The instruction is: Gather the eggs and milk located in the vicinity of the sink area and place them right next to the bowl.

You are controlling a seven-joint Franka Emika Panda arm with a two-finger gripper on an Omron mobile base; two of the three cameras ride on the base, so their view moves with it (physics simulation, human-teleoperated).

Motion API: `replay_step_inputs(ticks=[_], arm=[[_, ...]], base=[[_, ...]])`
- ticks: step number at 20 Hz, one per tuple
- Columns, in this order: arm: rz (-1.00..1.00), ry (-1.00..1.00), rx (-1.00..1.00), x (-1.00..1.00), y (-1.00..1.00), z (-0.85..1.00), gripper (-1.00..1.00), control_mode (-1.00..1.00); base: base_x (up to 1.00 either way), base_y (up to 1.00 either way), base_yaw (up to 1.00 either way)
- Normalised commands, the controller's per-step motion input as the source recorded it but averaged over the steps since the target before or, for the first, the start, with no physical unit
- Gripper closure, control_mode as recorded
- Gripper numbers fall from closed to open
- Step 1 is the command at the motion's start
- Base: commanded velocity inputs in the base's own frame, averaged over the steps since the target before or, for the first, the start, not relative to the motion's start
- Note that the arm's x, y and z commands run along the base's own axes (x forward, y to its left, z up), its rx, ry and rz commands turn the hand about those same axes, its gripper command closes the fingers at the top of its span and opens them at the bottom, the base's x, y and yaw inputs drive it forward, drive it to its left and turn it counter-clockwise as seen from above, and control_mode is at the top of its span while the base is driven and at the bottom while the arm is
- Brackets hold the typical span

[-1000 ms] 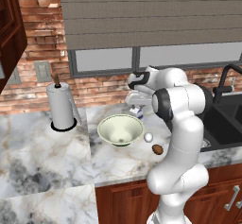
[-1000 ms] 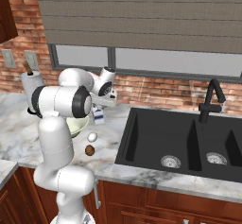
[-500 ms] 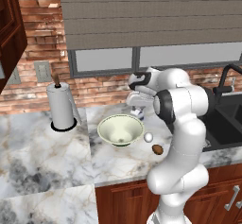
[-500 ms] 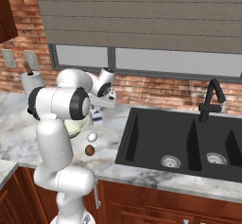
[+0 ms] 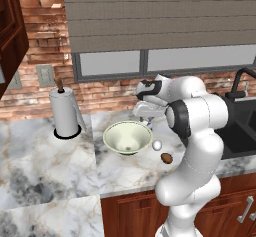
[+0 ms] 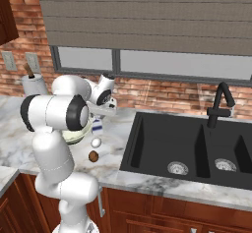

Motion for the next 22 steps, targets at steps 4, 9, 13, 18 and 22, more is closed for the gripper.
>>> replay_step_inputs(ticks=[4, 9, 13, 18, 22], arm=[[0.0, 0.0, 0.0, -0.12, 0.0, 0.0, 1.0, -1.0], [0.0, 0.0, 0.0, -0.11, 0.0, 0.0, 1.0, -1.0], [0.0, 0.0, 0.0, -0.07, 0.0, 0.0, -1.0, -1.0], [0.0, -0.02, 0.0, -0.06, -0.05, 0.05, -1.0, -1.0], [0.0, -0.04, 0.0, 0.0, -0.11, 0.1, -1.0, -1.0]], base=[[0.0, 0.0, 0.0], [0.0, 0.0, 0.0], [0.0, 0.0, 0.0], [0.0, 0.0, 0.0], [0.0, 0.0, 0.0]])
